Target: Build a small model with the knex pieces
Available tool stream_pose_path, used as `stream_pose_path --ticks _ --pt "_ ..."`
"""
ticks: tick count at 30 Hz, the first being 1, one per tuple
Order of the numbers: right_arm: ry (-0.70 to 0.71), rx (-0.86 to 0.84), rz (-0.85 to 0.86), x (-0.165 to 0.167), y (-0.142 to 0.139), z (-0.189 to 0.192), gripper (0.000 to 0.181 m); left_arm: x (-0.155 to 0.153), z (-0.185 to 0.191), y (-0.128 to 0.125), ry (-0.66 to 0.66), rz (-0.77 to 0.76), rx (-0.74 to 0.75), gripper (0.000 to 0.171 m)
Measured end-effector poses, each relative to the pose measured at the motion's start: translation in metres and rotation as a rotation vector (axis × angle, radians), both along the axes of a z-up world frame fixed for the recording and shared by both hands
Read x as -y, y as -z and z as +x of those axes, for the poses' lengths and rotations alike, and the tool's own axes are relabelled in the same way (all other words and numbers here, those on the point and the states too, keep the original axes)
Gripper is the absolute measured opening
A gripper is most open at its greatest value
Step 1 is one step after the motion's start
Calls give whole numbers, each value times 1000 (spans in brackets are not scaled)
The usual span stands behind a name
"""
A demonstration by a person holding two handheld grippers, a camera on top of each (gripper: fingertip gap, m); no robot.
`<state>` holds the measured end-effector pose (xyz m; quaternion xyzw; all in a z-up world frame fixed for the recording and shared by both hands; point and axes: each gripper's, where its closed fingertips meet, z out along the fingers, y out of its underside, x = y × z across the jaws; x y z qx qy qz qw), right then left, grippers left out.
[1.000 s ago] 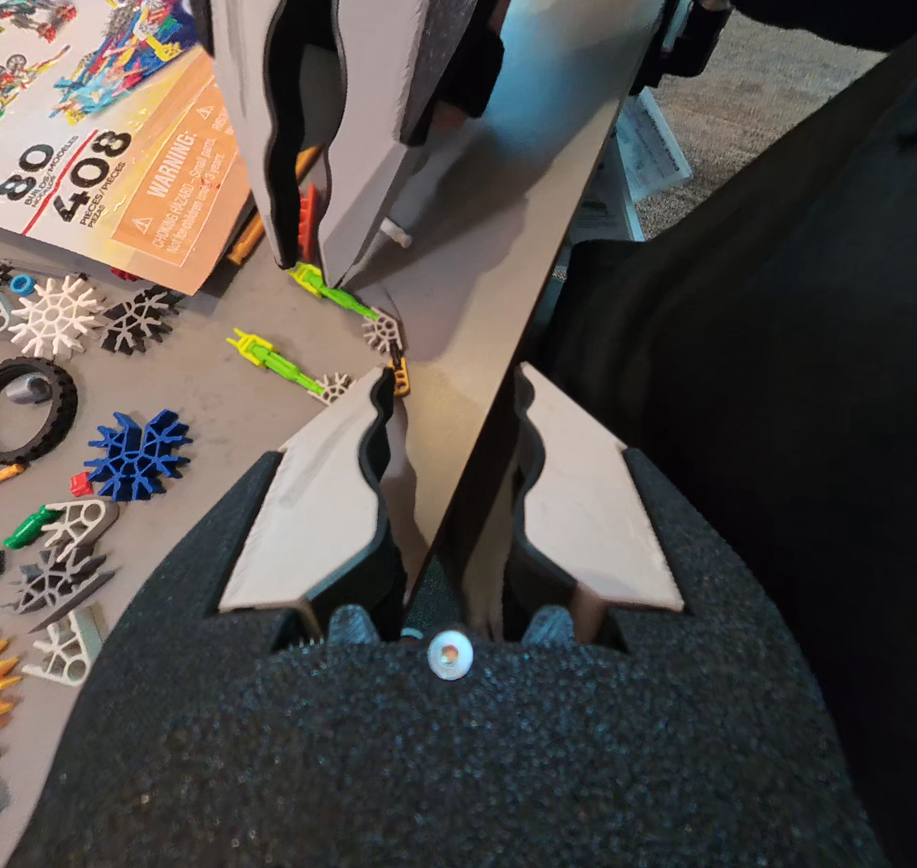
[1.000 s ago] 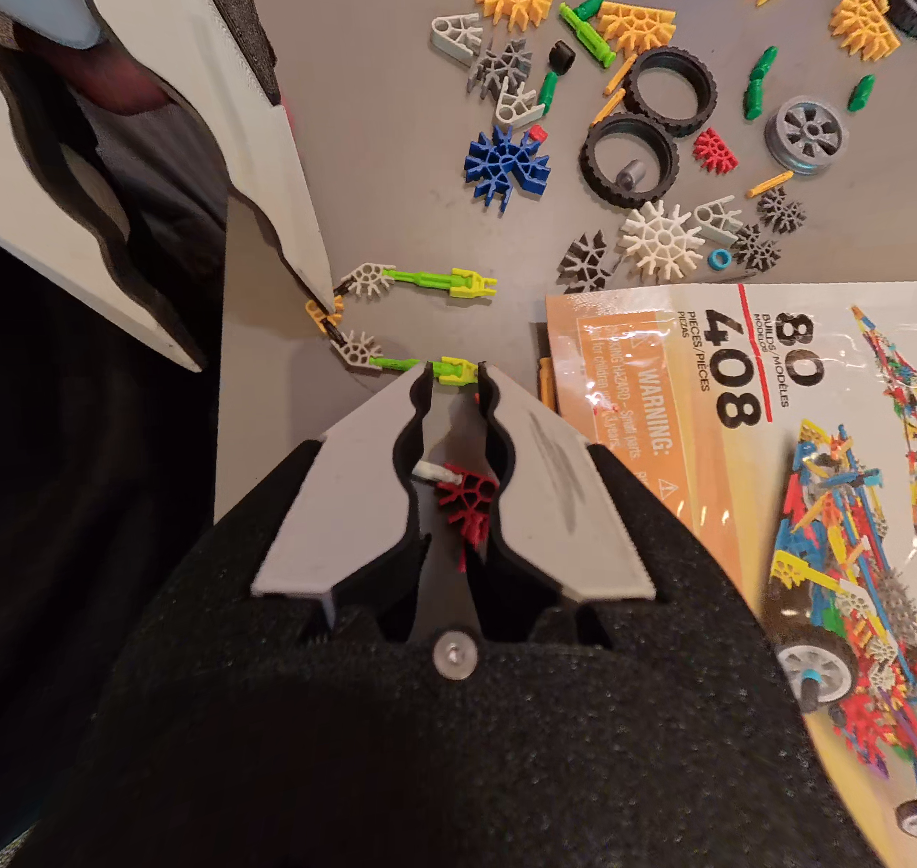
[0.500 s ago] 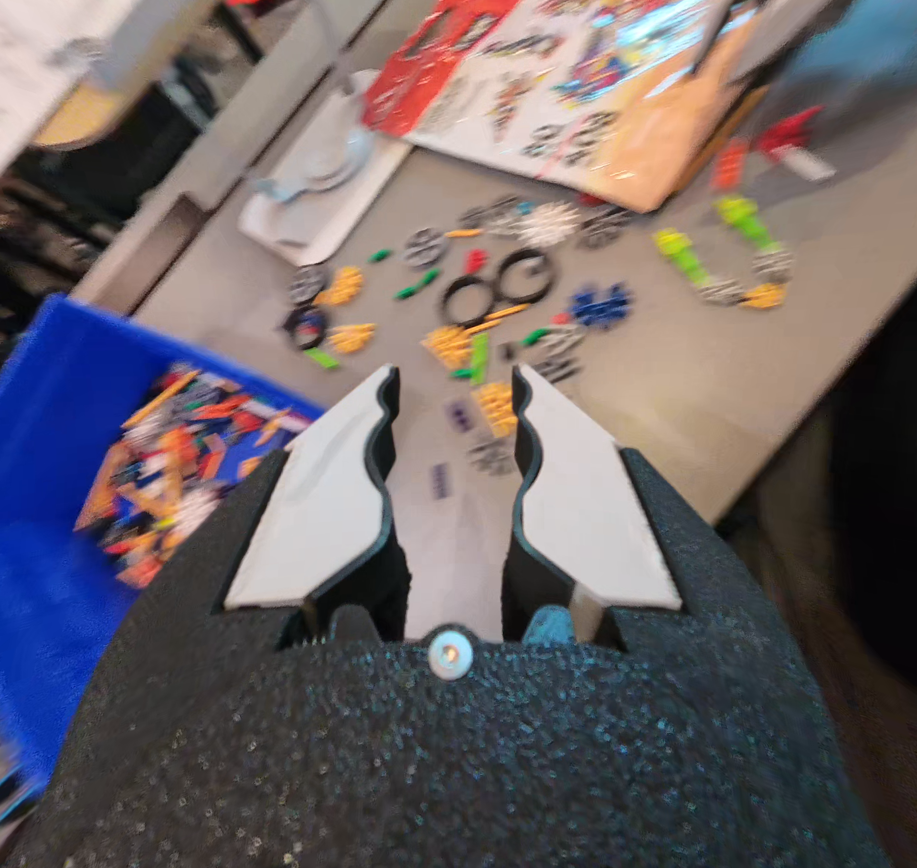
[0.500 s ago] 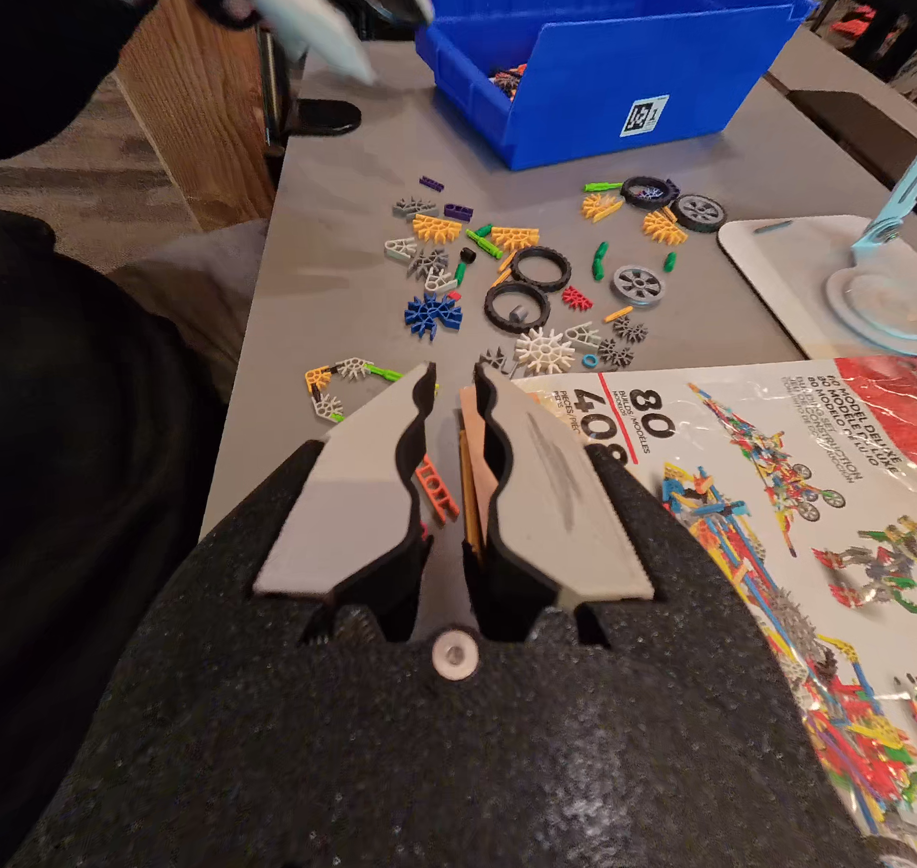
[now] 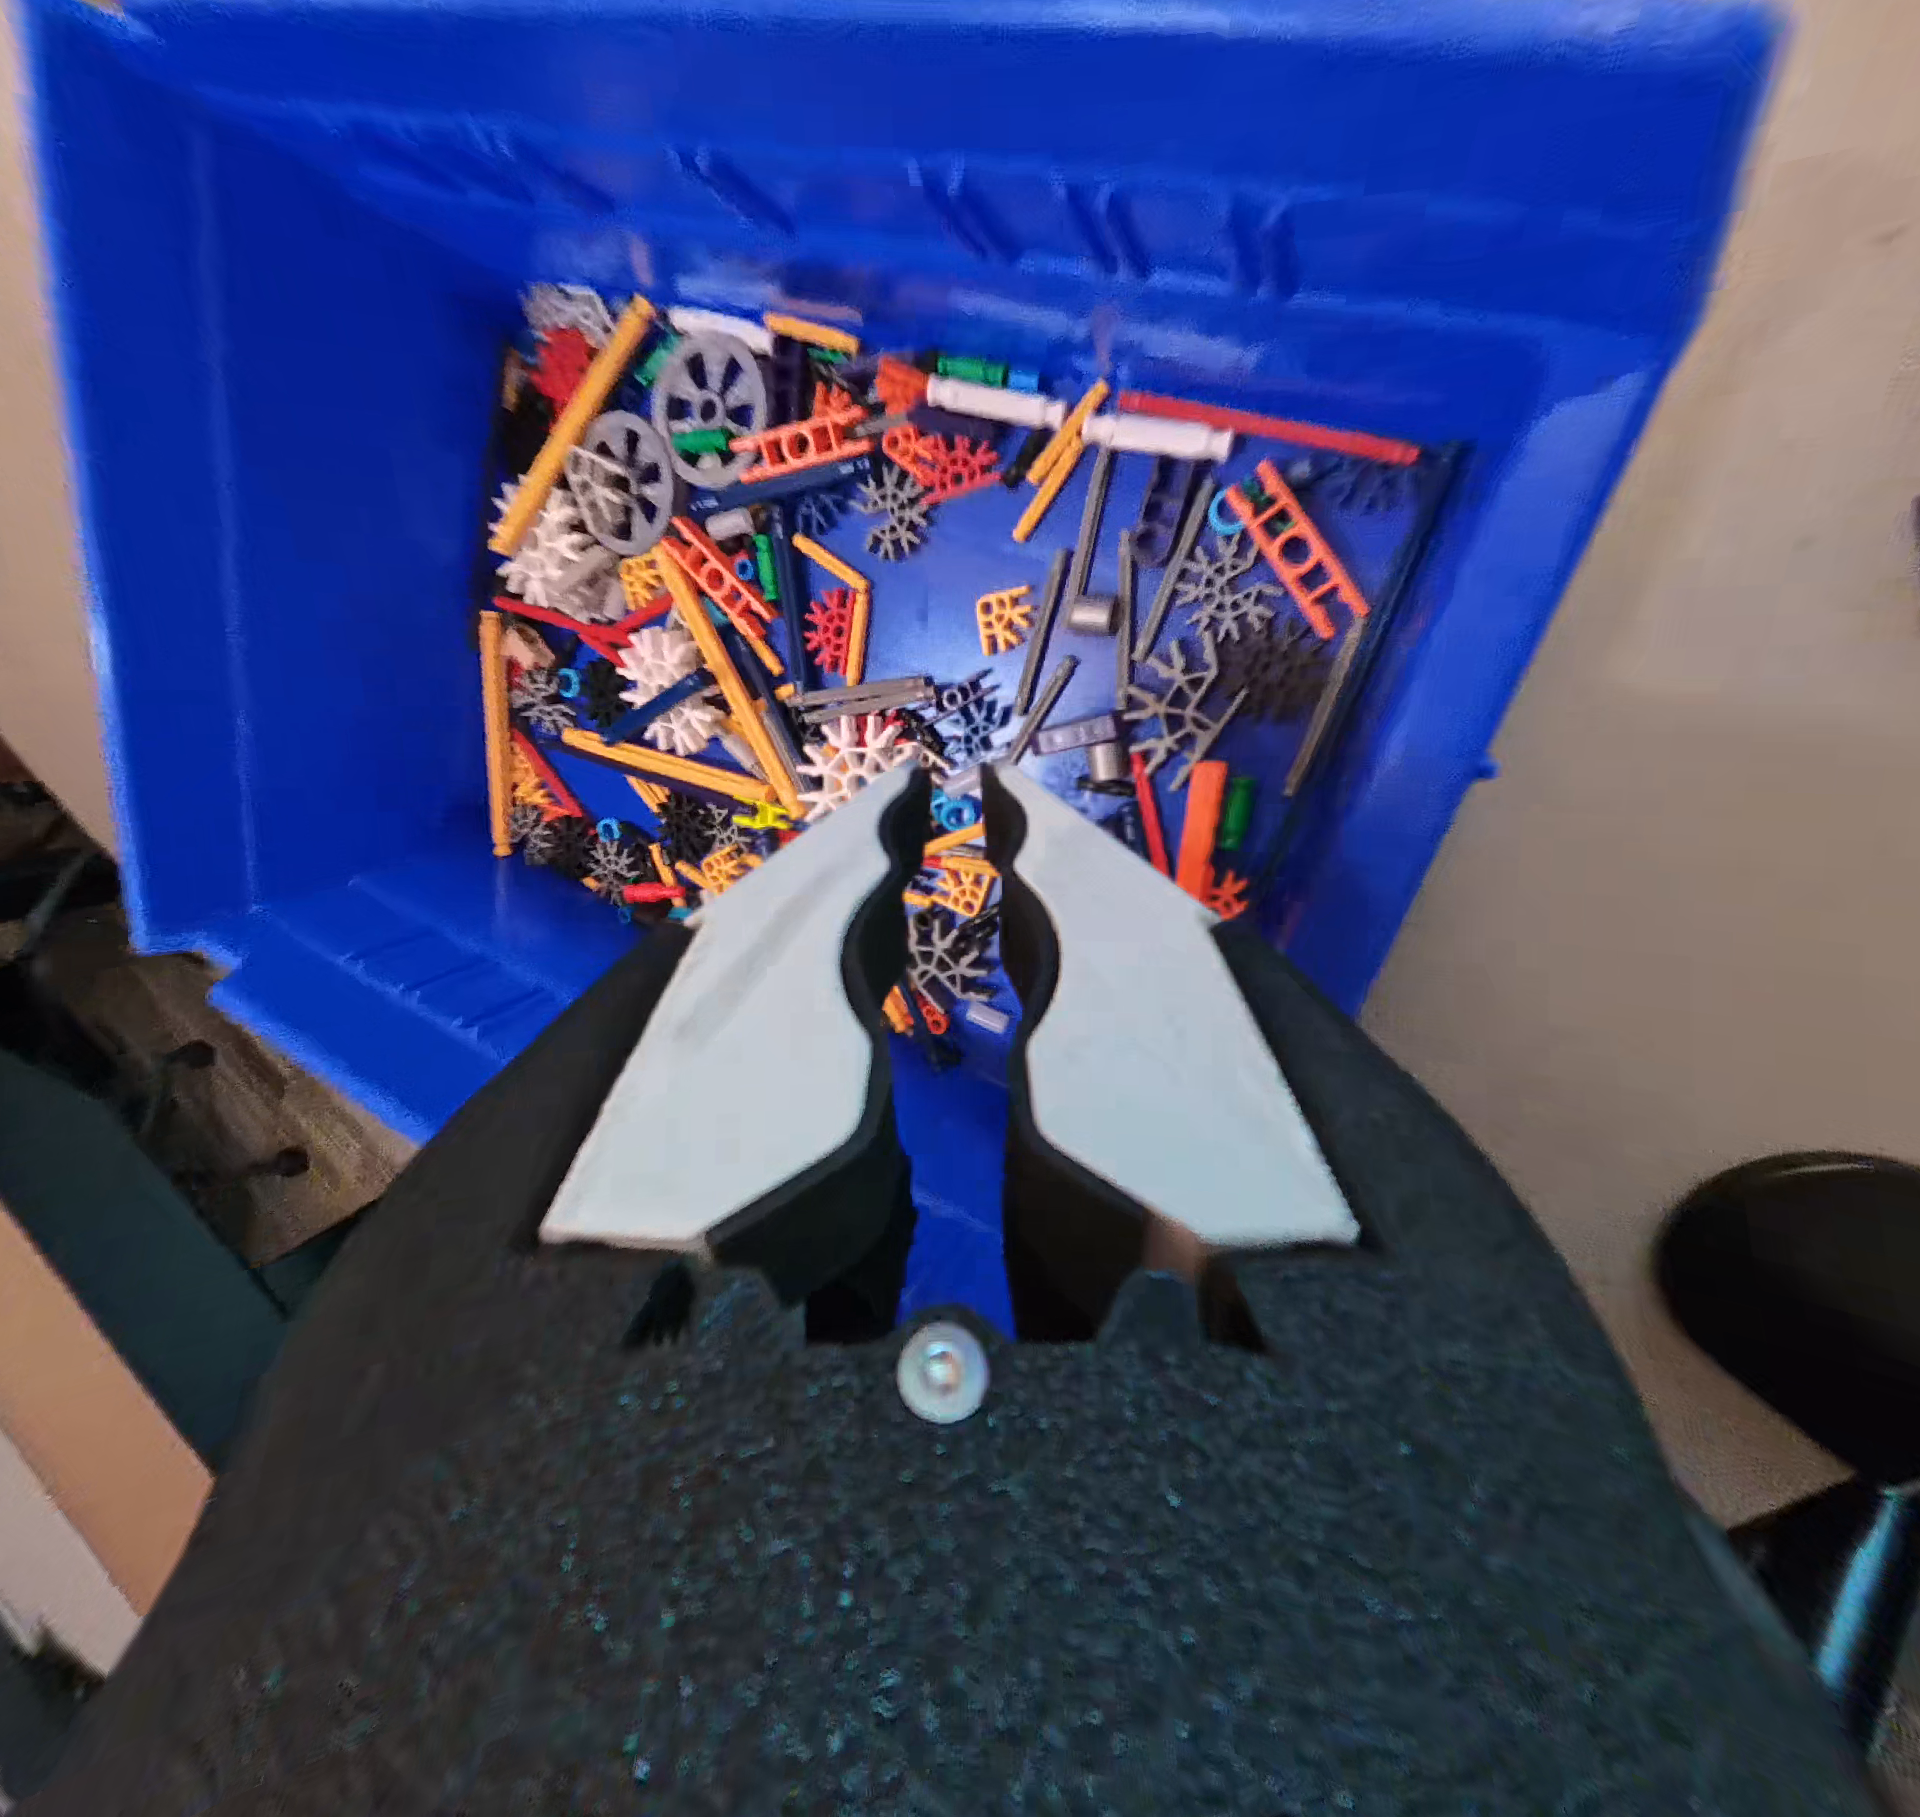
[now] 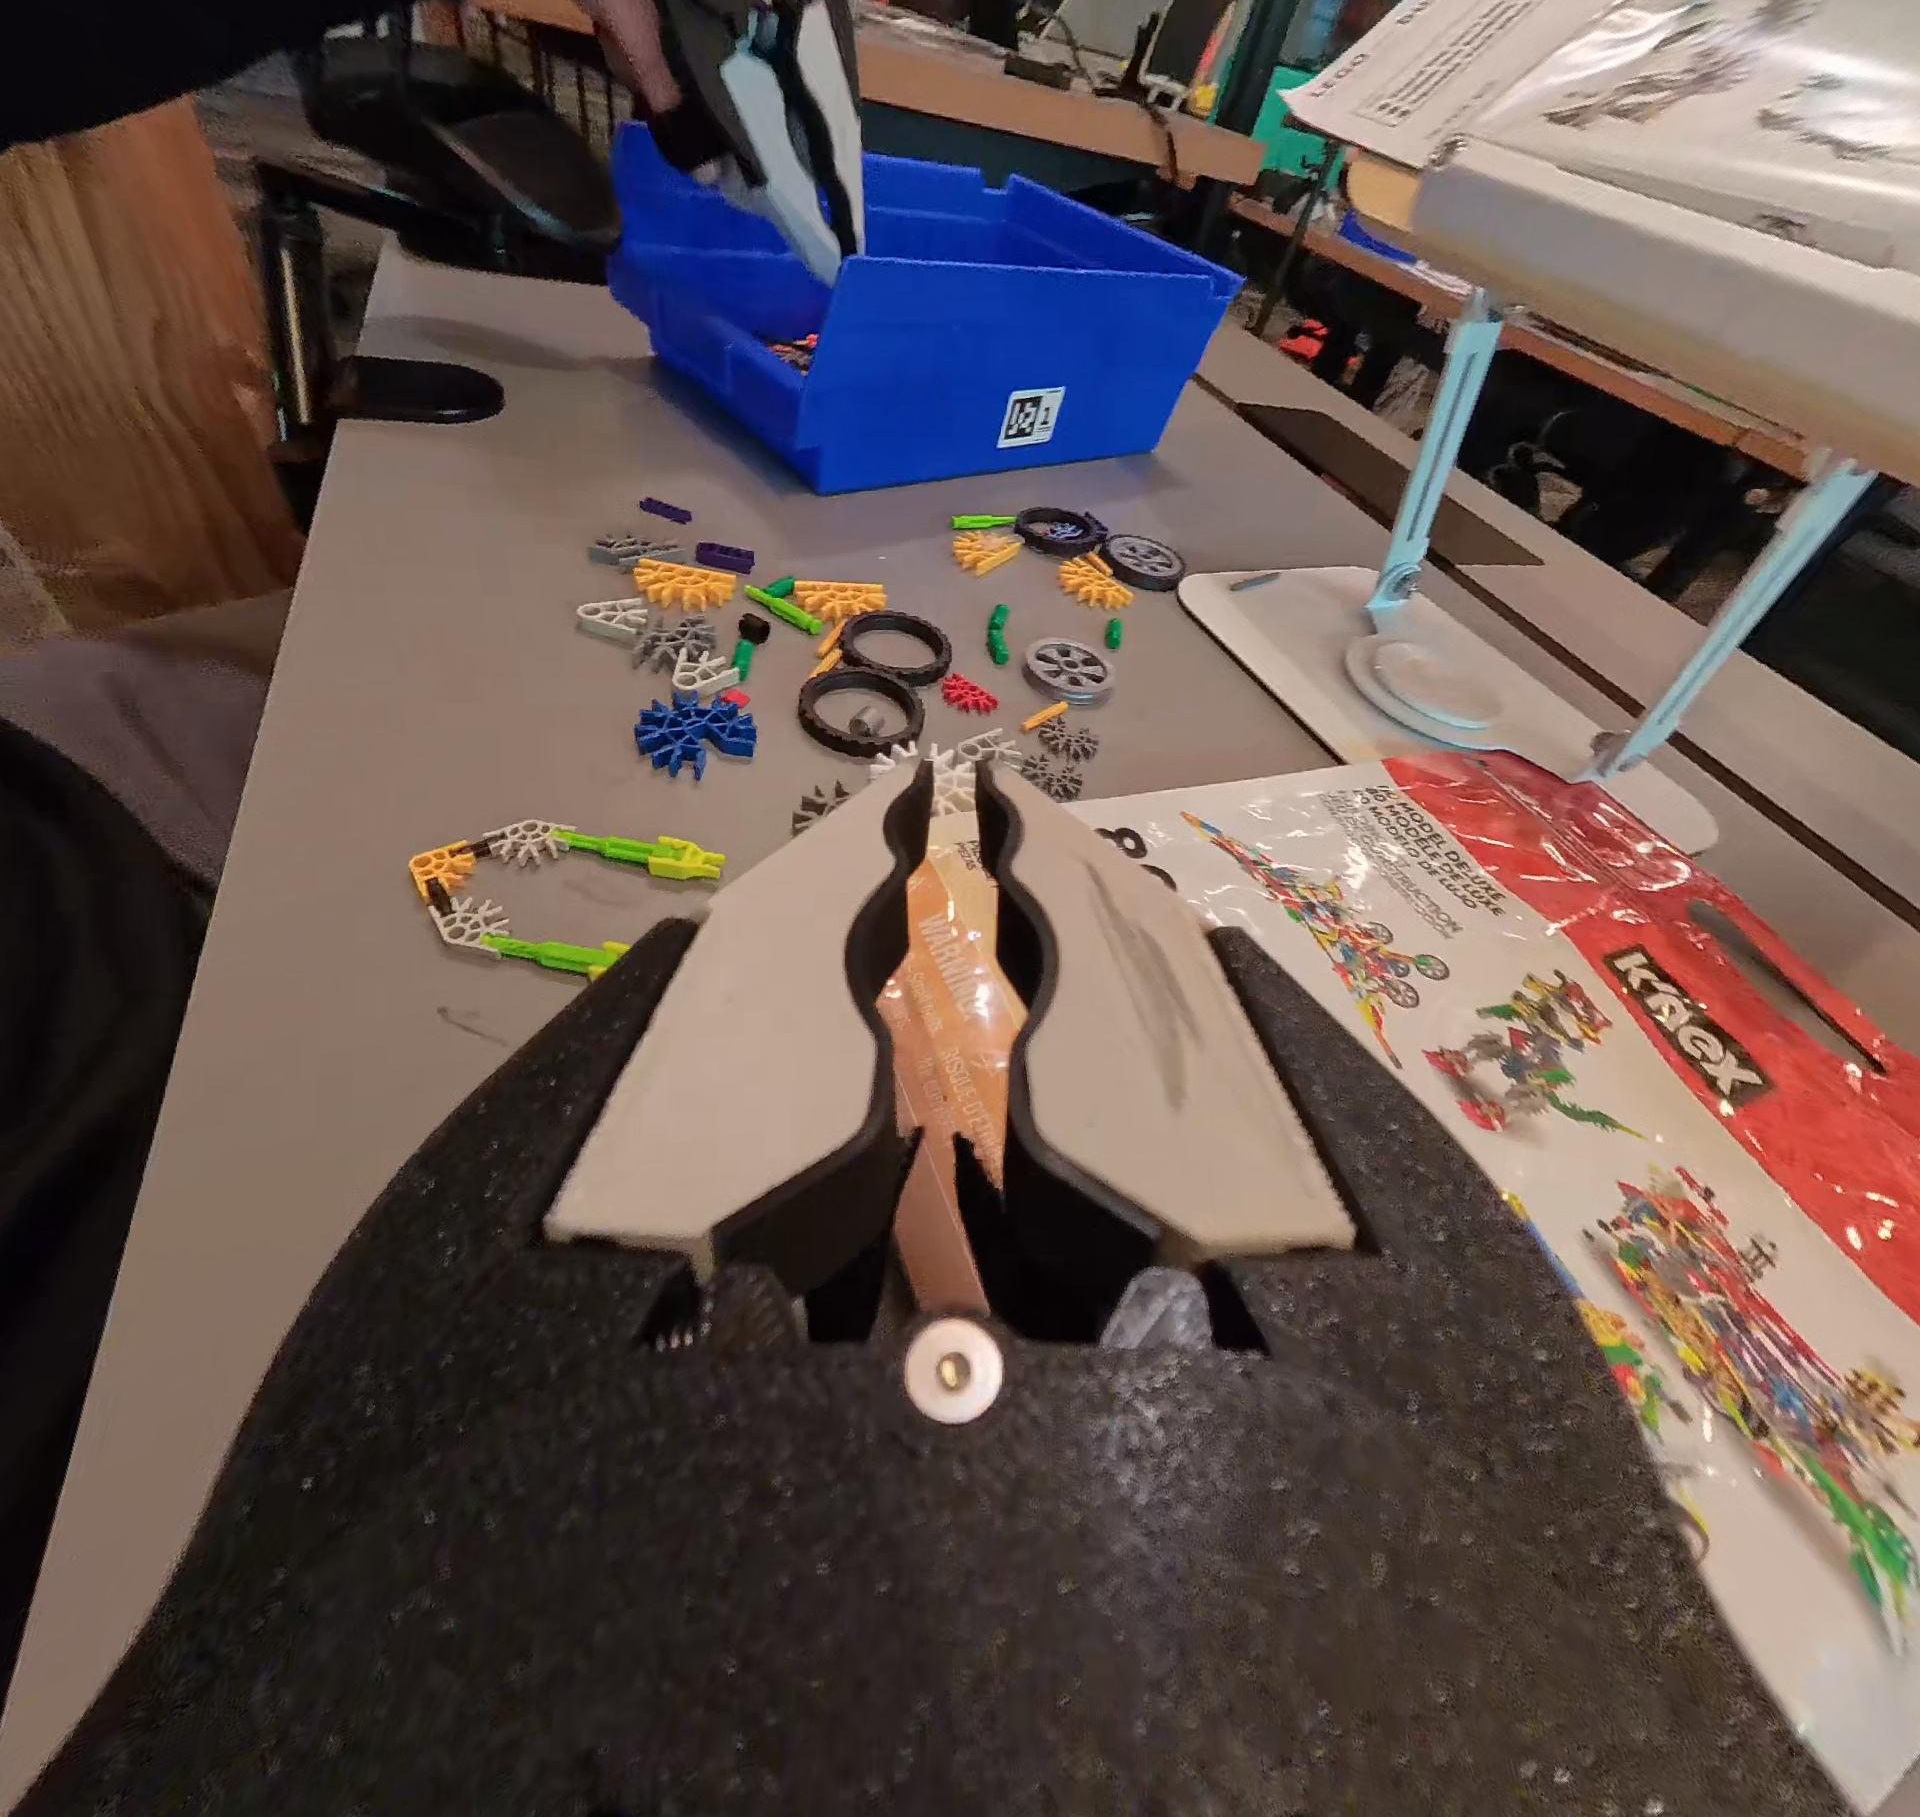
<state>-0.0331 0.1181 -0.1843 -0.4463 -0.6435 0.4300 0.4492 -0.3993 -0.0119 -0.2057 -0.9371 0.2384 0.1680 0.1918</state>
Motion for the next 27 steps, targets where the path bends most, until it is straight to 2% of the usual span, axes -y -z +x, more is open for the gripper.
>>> stream_pose_path --ticks 5,9,15,27 --pt "37 -42 -31 -8 -1 1 5 -1 -13 36 50 -175 49 9" --pt "32 -46 -43 -9 -2 1 5 -3 -17 48 86 -241 53 15" --pt "24 -59 -75 -11 -4 2 5 -4 -22 59 115 -317 57 21" --pt "4 -79 -97 -10 -8 4 5 -11 -23 61 77 -354 173 14"
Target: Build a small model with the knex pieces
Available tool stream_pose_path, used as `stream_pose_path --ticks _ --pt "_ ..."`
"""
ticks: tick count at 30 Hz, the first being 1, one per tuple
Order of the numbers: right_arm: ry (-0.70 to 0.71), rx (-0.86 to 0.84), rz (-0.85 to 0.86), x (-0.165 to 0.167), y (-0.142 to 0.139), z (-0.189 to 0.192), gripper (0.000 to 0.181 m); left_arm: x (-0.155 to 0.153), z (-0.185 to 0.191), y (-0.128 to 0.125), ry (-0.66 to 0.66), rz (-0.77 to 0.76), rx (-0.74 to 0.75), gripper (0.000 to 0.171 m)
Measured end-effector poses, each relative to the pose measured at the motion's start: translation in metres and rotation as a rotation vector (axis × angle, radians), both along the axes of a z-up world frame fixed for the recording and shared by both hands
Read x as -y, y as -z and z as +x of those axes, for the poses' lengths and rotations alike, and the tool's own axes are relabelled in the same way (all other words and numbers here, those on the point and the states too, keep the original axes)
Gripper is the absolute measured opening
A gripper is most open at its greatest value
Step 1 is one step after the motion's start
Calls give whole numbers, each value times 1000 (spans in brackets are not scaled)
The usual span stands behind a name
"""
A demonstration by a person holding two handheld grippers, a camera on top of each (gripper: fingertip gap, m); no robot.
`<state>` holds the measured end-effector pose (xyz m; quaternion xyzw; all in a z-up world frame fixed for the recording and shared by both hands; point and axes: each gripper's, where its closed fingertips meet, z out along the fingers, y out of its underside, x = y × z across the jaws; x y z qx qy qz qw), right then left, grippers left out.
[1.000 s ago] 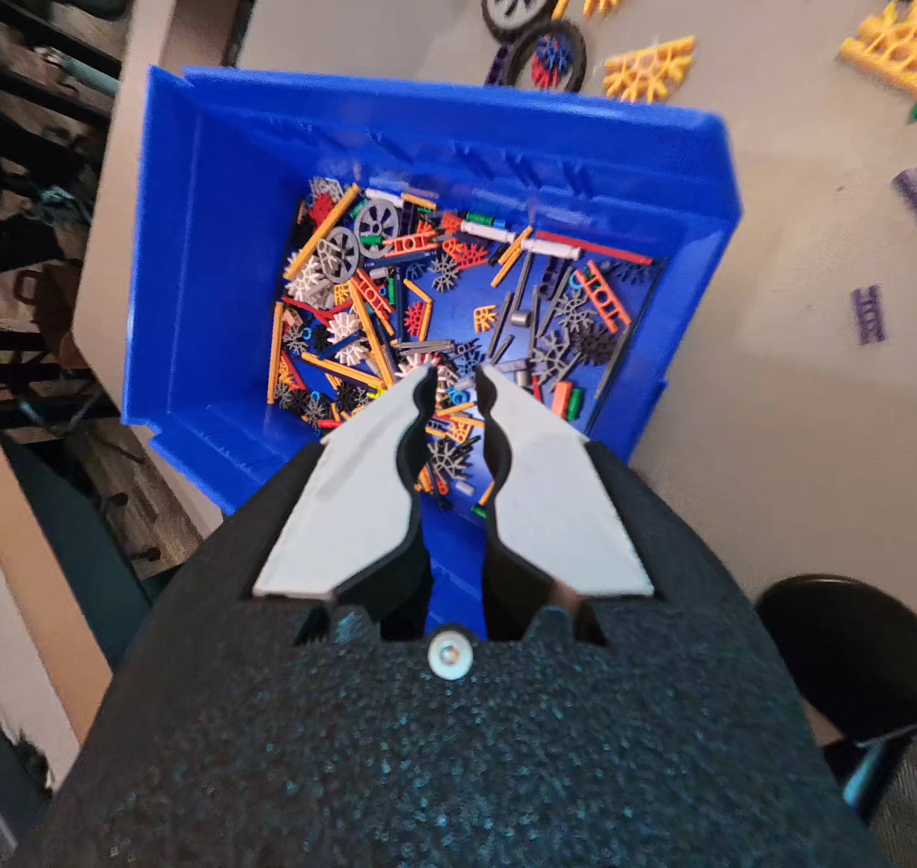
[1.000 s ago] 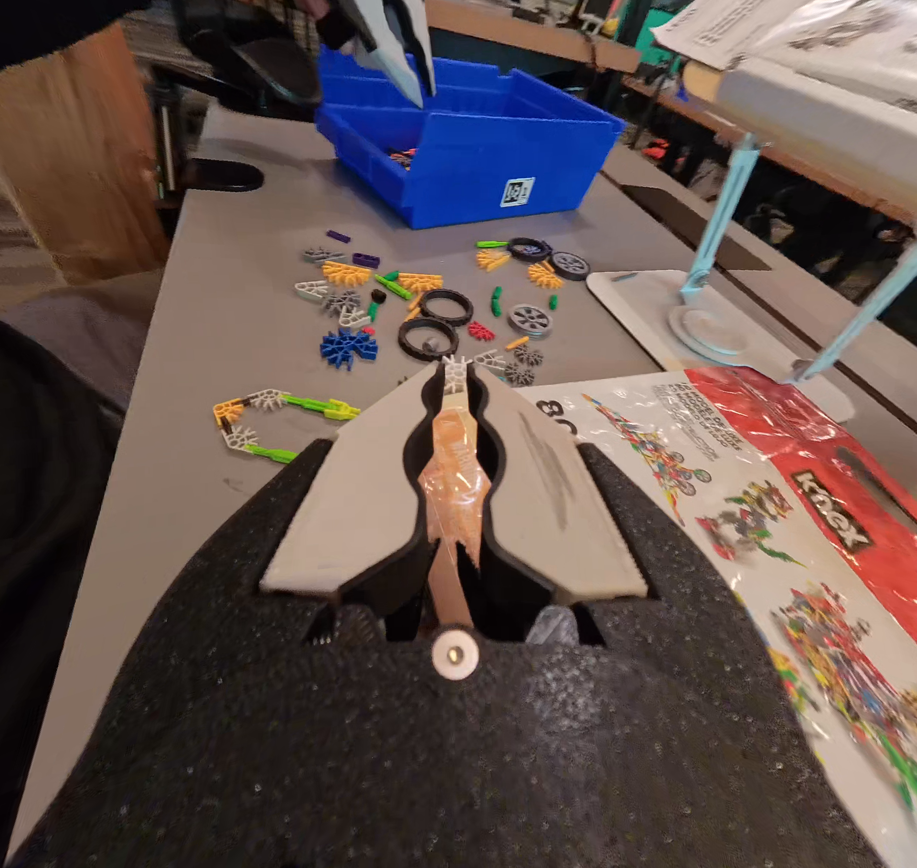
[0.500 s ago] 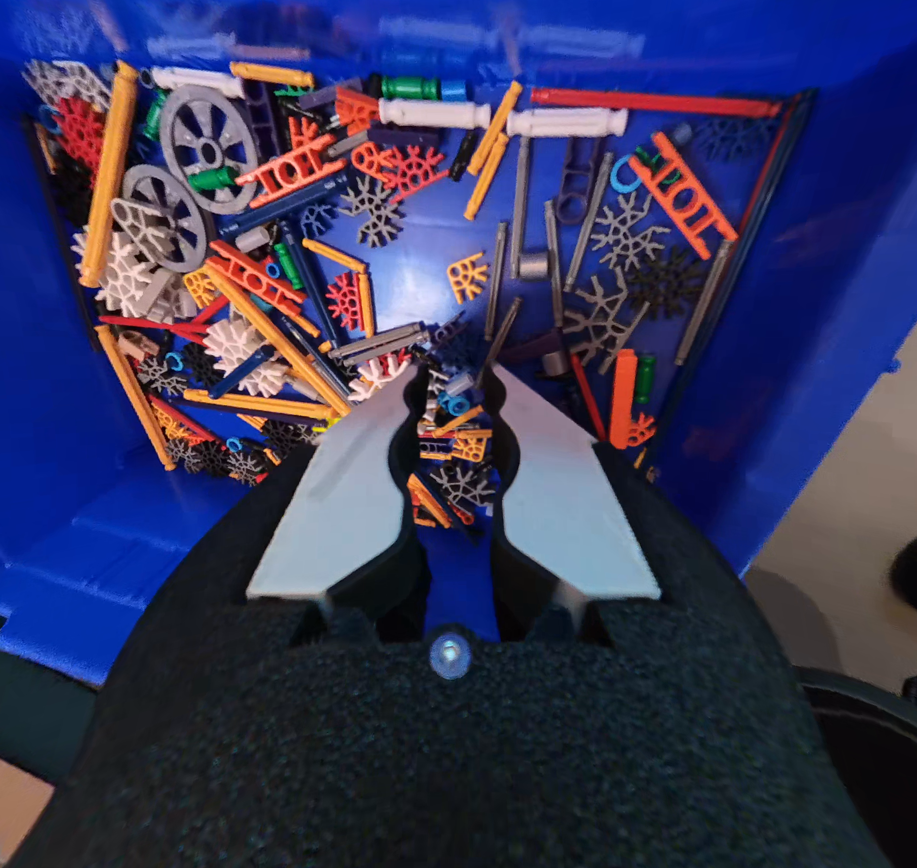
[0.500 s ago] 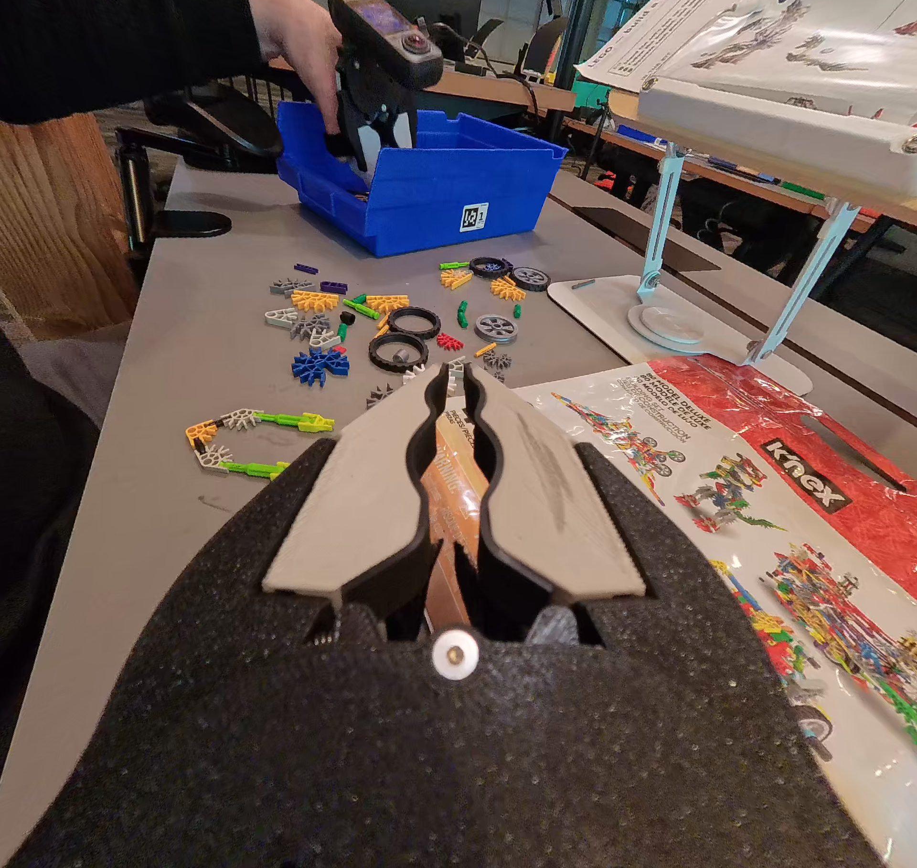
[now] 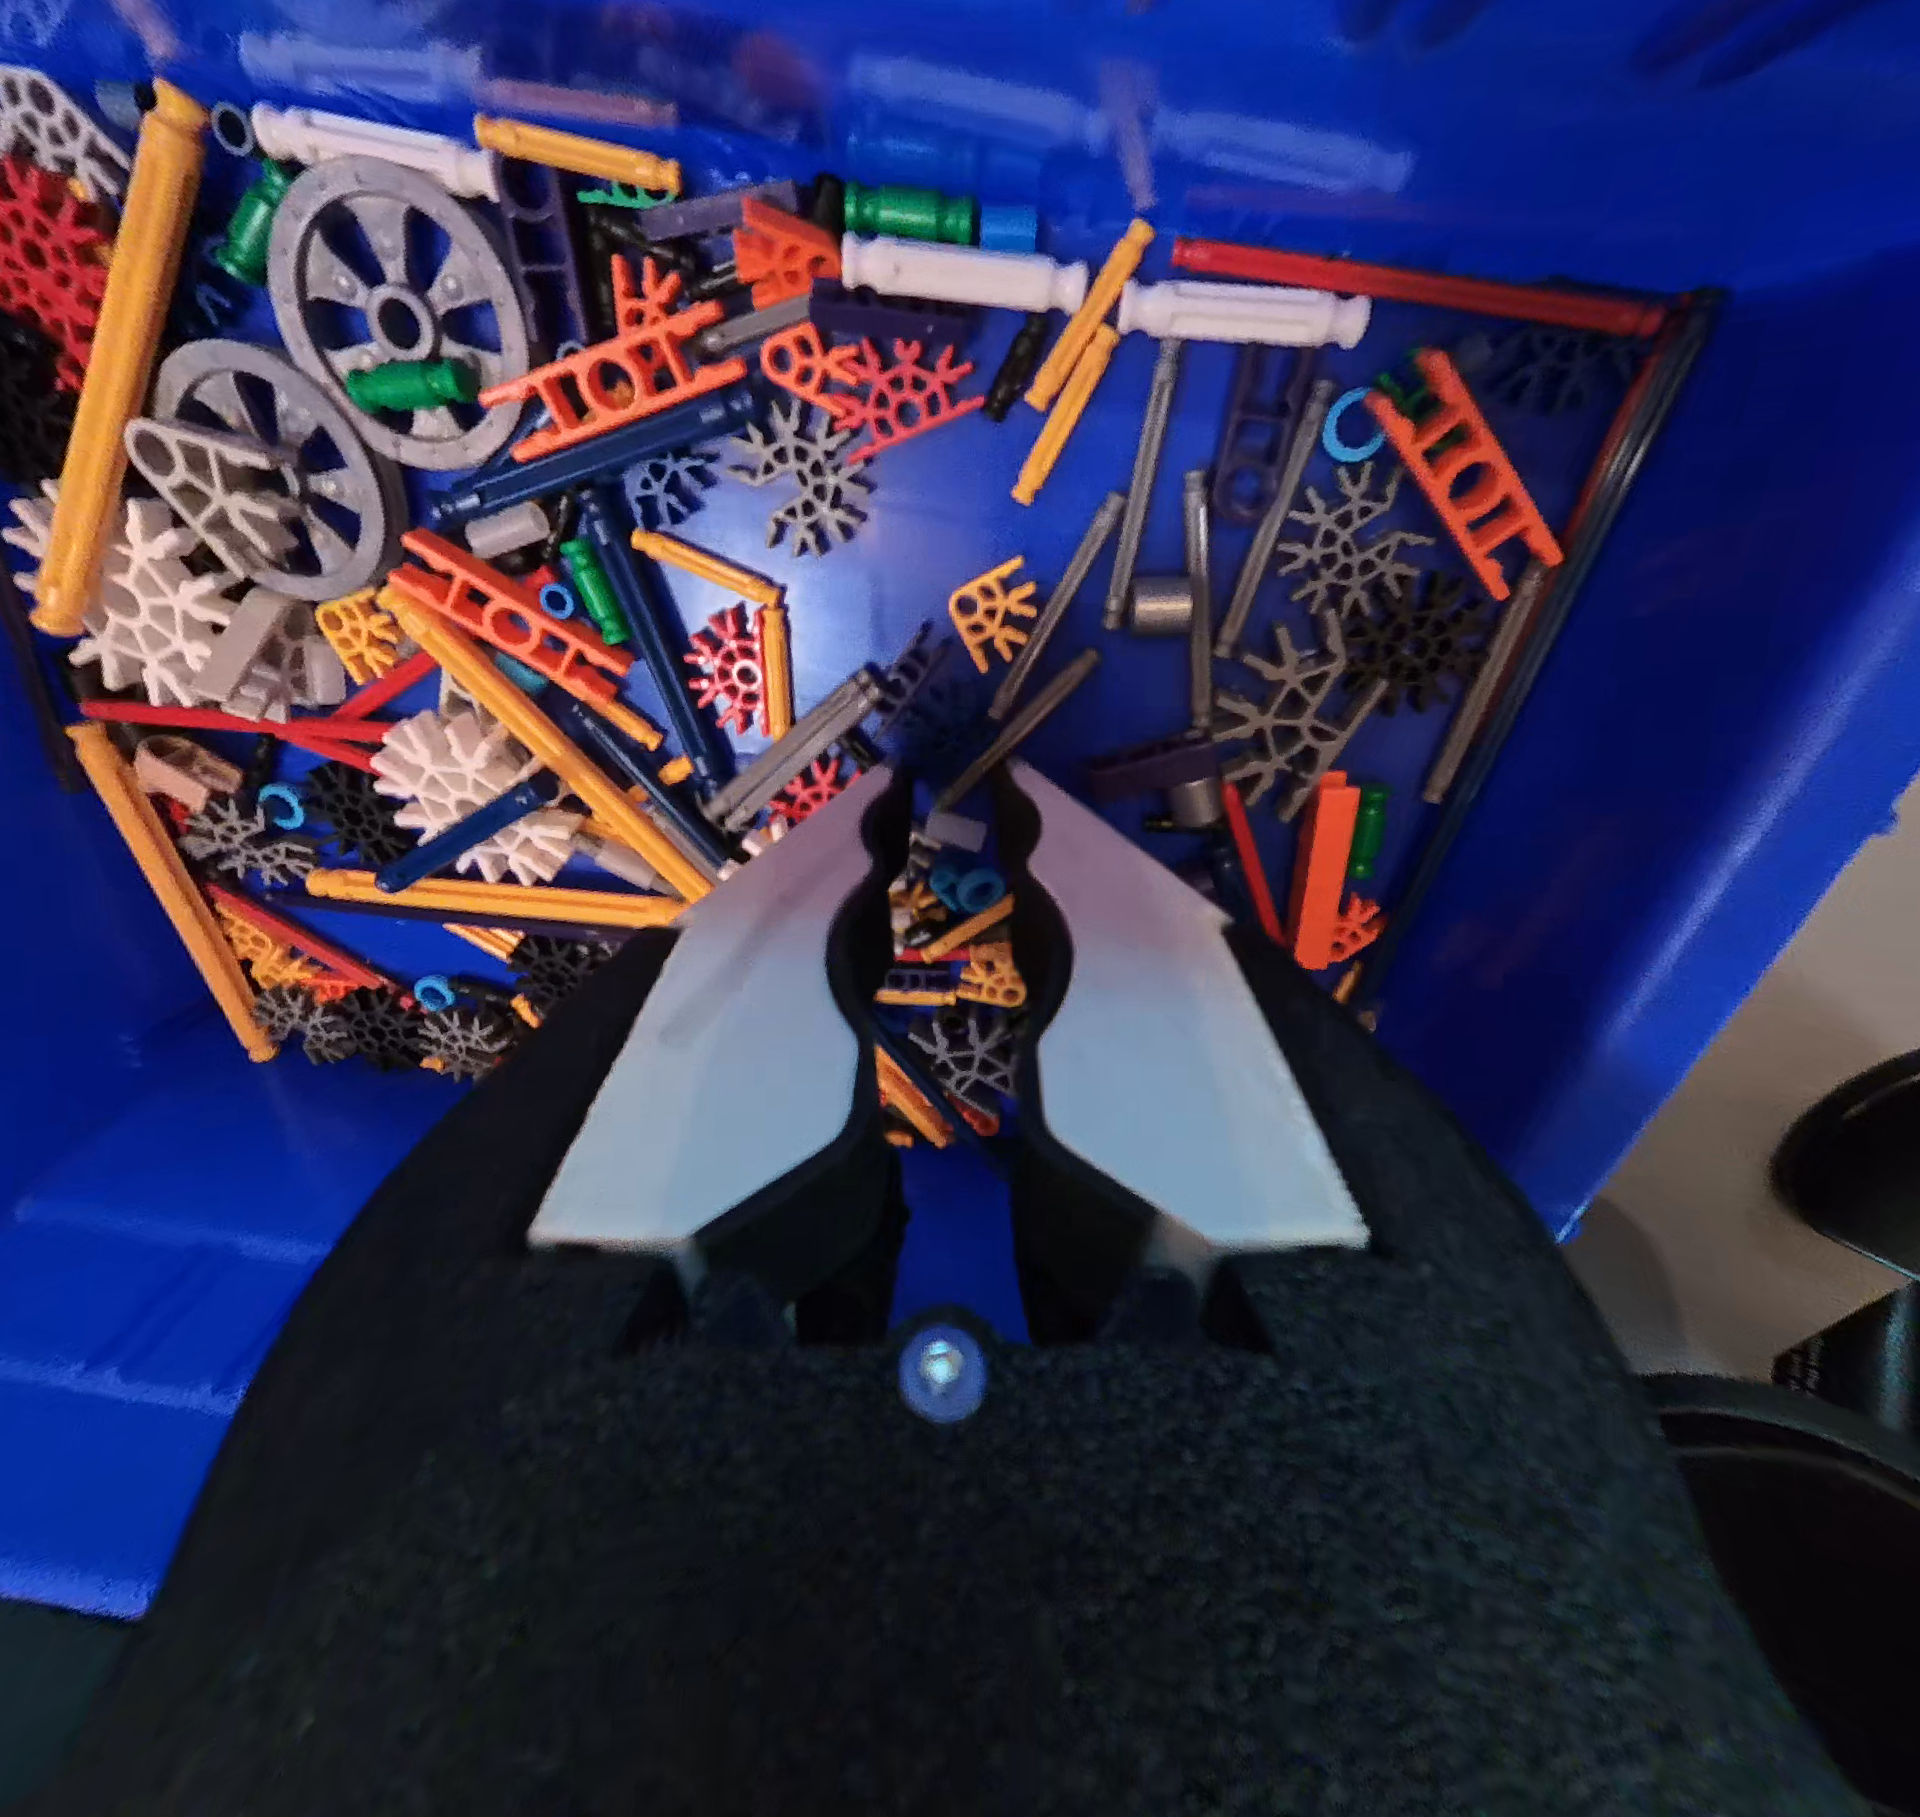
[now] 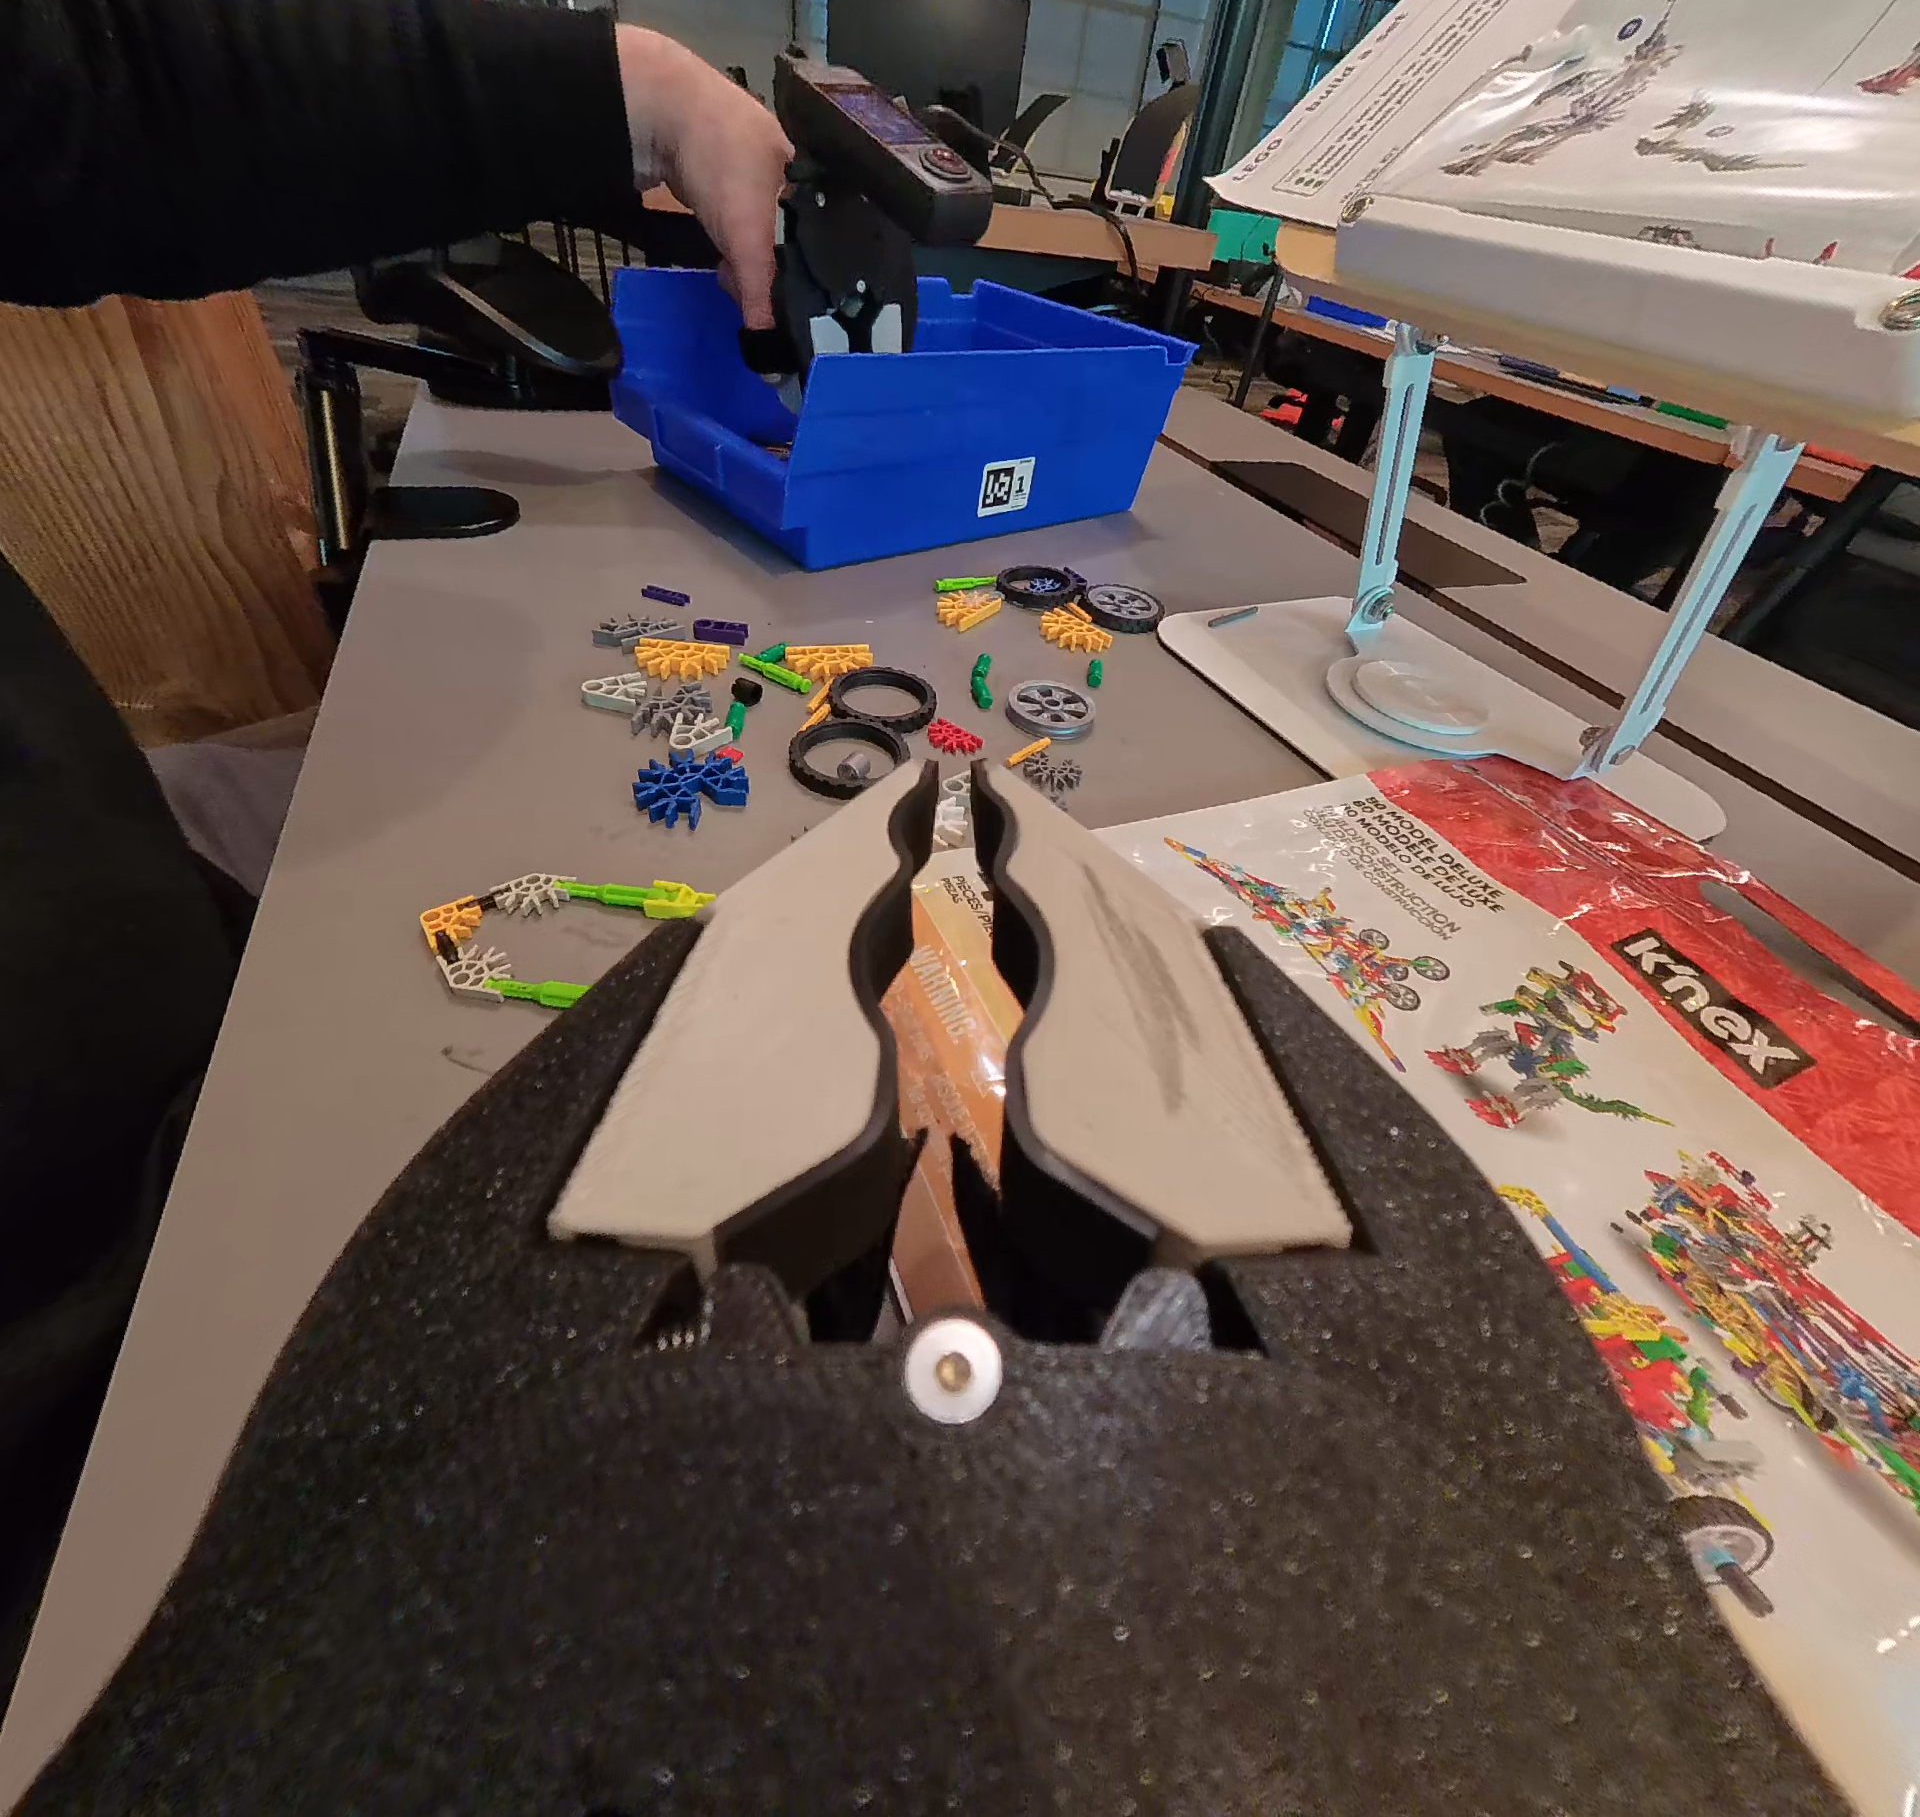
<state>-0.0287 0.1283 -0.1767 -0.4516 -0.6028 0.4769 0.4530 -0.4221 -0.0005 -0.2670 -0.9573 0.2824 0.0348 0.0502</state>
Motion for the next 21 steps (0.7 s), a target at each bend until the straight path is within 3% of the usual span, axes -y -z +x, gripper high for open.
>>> stream_pose_path --ticks 6,16,21 --pt "-8 -5 2 1 -1 1 5 2 5 1 6 1 22 1" --pt "-13 -11 -3 1 -1 1 5 -12 -4 -12 -28 131 -55 7" --pt "-16 -10 -5 2 -1 1 5 -14 4 -15 -55 133 49 14"
